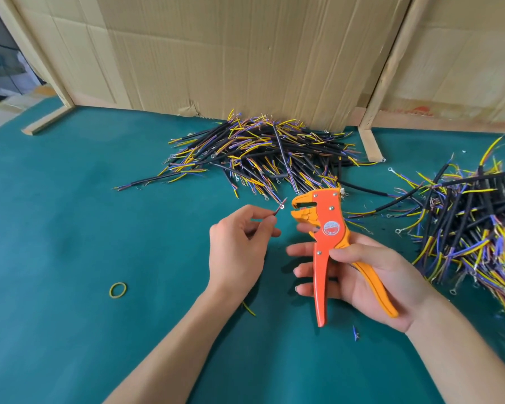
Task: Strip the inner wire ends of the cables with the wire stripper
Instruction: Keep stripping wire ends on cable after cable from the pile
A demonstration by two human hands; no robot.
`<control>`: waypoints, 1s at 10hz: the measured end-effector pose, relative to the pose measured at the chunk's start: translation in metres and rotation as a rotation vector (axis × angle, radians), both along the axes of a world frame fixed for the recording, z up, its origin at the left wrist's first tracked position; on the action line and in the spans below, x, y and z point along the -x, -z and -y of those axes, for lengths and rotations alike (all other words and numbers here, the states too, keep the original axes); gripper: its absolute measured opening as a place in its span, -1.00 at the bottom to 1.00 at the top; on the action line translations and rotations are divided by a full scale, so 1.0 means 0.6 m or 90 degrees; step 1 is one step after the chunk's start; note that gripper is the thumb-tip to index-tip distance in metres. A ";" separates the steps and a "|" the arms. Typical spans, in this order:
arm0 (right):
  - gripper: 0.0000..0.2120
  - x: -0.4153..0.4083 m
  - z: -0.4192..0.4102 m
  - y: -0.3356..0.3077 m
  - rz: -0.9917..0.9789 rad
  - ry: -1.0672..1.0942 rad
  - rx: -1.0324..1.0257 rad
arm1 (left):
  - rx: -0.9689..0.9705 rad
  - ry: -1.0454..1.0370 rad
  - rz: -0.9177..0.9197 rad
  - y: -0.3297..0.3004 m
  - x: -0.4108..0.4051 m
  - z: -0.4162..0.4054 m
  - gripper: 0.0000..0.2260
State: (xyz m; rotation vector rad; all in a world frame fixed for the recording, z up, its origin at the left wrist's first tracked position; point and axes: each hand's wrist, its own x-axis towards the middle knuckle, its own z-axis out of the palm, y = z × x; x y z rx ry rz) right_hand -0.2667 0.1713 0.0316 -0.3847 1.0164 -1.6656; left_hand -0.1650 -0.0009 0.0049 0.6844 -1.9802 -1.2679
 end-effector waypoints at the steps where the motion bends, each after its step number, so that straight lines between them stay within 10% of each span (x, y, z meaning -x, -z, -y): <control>1: -0.41 0.002 0.001 0.000 0.001 -0.006 0.002 | -0.008 0.002 0.001 0.000 0.001 -0.001 -0.89; 10: -0.46 0.002 0.002 0.000 0.003 -0.003 -0.007 | 0.074 0.029 0.030 0.005 0.007 -0.005 -0.90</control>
